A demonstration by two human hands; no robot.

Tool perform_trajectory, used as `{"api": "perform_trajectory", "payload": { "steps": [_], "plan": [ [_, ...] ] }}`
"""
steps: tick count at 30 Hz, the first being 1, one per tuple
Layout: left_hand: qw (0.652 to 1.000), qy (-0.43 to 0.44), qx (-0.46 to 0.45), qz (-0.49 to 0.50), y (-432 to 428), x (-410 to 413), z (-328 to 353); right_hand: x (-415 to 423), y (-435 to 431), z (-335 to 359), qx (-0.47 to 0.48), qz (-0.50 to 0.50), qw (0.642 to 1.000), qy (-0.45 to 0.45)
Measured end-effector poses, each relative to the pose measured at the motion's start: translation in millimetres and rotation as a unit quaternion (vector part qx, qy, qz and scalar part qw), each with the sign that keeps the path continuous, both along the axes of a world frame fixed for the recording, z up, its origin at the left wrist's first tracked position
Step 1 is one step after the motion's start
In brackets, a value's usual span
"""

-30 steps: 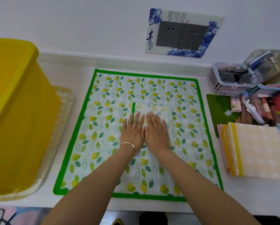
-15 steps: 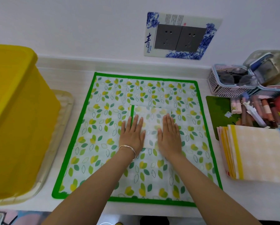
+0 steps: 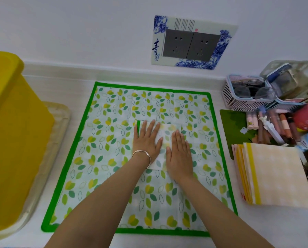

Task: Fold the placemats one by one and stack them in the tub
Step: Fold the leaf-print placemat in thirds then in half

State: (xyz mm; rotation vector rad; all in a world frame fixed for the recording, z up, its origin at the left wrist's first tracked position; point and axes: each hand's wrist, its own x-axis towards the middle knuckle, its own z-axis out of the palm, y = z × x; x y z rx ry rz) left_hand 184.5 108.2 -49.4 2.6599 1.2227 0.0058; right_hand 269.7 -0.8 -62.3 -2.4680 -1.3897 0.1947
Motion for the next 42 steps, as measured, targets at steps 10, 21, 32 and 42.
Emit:
{"api": "perform_trajectory", "payload": {
  "steps": [10, 21, 32, 42],
  "plan": [
    [0.995, -0.022, -0.037, 0.093, 18, -46, -2, 0, -1, 6, -0.02, 0.01, 1.0, 0.015],
    [0.898, -0.217, -0.288, 0.251, 19, -67, 50, 36, -1, 75, 0.045, -0.238, 0.873, 0.422],
    [0.852, -0.092, -0.447, 0.257, 4, -74, 73, 22, -21, 92, 0.001, -0.263, 0.752, 0.605],
    [0.714, -0.223, -0.627, 0.217, -50, -91, 107, 11, -94, 131, 0.088, -0.246, 0.761, 0.594]
  ]
}}
